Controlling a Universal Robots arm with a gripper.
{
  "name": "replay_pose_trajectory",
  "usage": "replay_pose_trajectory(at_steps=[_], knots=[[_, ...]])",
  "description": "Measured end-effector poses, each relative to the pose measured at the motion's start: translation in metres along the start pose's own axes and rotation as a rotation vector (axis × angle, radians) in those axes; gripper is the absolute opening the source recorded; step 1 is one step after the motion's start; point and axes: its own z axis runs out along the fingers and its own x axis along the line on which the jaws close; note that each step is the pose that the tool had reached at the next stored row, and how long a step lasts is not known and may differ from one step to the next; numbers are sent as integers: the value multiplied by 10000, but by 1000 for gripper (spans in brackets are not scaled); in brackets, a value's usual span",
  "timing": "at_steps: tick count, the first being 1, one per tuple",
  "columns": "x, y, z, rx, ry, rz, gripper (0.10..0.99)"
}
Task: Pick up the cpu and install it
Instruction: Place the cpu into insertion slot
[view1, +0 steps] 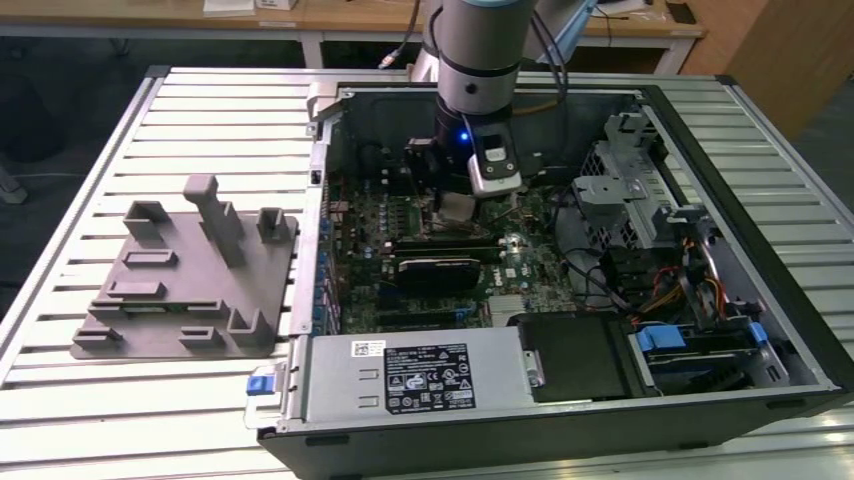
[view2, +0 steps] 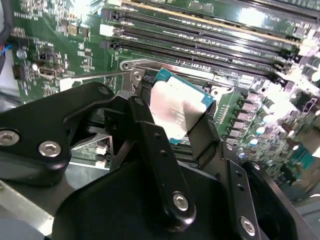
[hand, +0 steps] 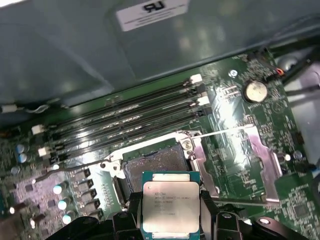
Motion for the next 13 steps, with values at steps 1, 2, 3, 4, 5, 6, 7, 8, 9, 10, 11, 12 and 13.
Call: replay_pose_trajectory(at_steps=[1,2,3,4,5,6,7,8,9,10,11,12,13], knots=[[0,0,0,1,-5,144,545],[0,0,0,1,-9,285,545],[0,0,0,0,-14,426,545],[0,0,0,1,-19,569,545],[0,0,0,2,-23,706,545],[0,0,0,2,-27,830,545],[0,0,0,1,-32,967,545],[0,0,1,1,-37,1103,545],[0,0,1,2,-41,1235,545],[0,0,1,2,-45,1369,545],[0,0,1,2,-50,1502,545],[0,0,1,3,-54,1629,545],[0,0,1,2,-59,1775,545]])
